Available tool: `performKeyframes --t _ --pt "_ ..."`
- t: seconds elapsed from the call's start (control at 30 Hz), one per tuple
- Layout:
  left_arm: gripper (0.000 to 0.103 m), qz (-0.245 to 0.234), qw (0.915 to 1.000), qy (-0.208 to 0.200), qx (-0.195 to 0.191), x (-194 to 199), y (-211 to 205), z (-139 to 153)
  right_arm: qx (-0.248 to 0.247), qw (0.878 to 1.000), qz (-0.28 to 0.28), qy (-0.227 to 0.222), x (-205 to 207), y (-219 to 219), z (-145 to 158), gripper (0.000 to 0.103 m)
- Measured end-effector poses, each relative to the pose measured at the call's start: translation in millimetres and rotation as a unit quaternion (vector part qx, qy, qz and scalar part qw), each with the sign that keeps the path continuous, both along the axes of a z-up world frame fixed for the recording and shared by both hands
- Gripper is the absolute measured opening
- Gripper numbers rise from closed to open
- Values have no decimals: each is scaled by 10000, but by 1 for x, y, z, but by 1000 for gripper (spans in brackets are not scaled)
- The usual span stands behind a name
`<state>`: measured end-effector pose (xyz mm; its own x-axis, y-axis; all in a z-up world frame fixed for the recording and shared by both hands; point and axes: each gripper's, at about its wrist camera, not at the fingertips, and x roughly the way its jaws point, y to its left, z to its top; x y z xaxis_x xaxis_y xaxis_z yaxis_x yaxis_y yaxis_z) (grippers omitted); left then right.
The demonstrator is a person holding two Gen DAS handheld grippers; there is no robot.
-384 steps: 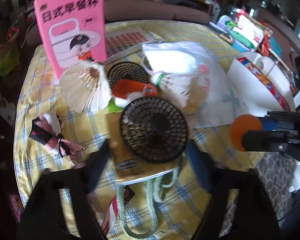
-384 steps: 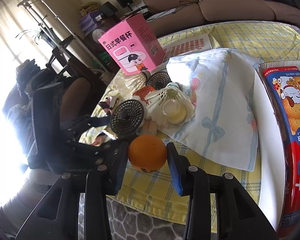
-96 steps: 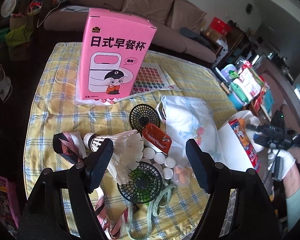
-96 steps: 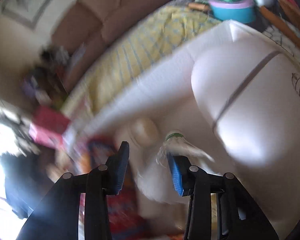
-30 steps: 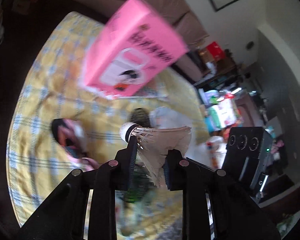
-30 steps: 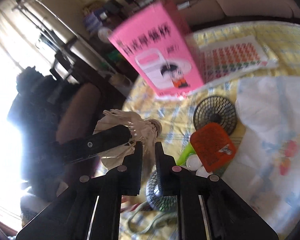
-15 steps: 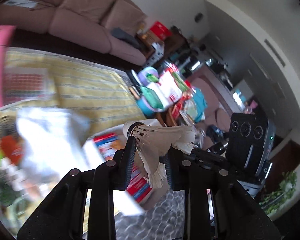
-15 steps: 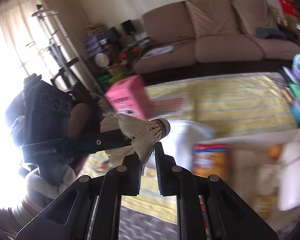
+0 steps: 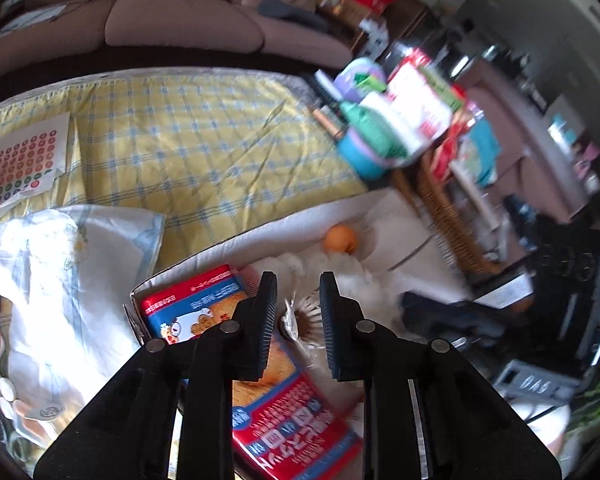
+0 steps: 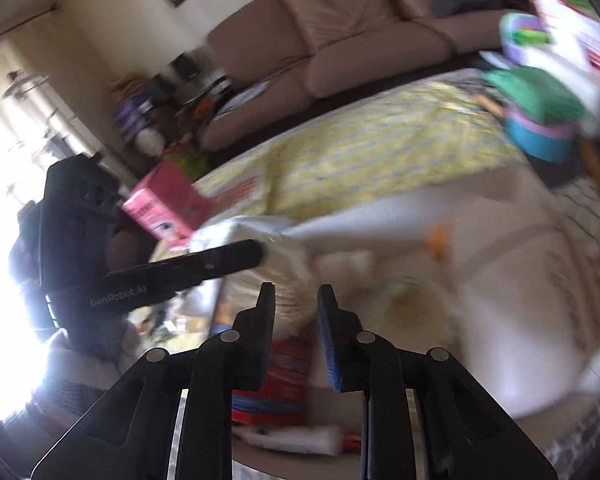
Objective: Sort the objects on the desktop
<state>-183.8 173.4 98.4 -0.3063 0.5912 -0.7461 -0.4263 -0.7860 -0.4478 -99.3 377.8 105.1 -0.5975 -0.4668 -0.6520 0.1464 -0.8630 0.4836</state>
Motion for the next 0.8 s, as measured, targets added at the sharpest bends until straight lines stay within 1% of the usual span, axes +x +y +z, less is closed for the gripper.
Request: performKeyframes --t 0.03,0.1,0.27,0.3,0.33,0.43,0.47,0.53,0.57,0.63,0.7,0.73,0.8 --pt "19 -6 10000 -28 -48 -1 0 -4 -10 9999 -133 -55 2 8 -4 31" --pt "19 -25 9998 -43 -188 -1 4 -10 -102 9998 -125 -125 2 15 -12 32" --pt "19 -26 9995 -64 -295 0 6 -14 -185 9990 -119 -377 -14 9 -29 33" --pt "19 -23 9995 -64 -311 0 7 -14 -146 9989 -122 -420 -16 7 -31 34" --pt "19 -18 9995 -66 -320 0 7 -13 -5 9987 -164 -490 -21 3 -34 34" --pt "19 2 9996 -63 -263 -1 6 -10 358 9970 -144 -673 -33 -8 -40 31" --pt "19 13 9997 -60 -254 -2 5 -9 495 9959 -131 -749 -36 -11 -43 29" --pt "19 -25 9996 -66 -271 -3 6 -8 832 9933 -78 -792 -38 -18 -47 13" --pt "19 -66 9995 -75 -300 -4 8 -9 877 9928 -1 -812 -39 -20 -51 9" --pt "19 -180 9990 -112 -387 -4 12 -10 724 9941 58 -805 -40 -18 -56 7" --pt "10 -271 9988 -152 -389 -3 15 -12 299 9967 15 -759 -37 -10 -57 7" --pt "8 -322 9986 -163 -375 -2 16 -12 45 9972 -28 -750 -36 -5 -57 7" --pt "8 -343 9988 -157 -318 0 18 -10 -507 9958 -115 -750 -32 5 -57 7"
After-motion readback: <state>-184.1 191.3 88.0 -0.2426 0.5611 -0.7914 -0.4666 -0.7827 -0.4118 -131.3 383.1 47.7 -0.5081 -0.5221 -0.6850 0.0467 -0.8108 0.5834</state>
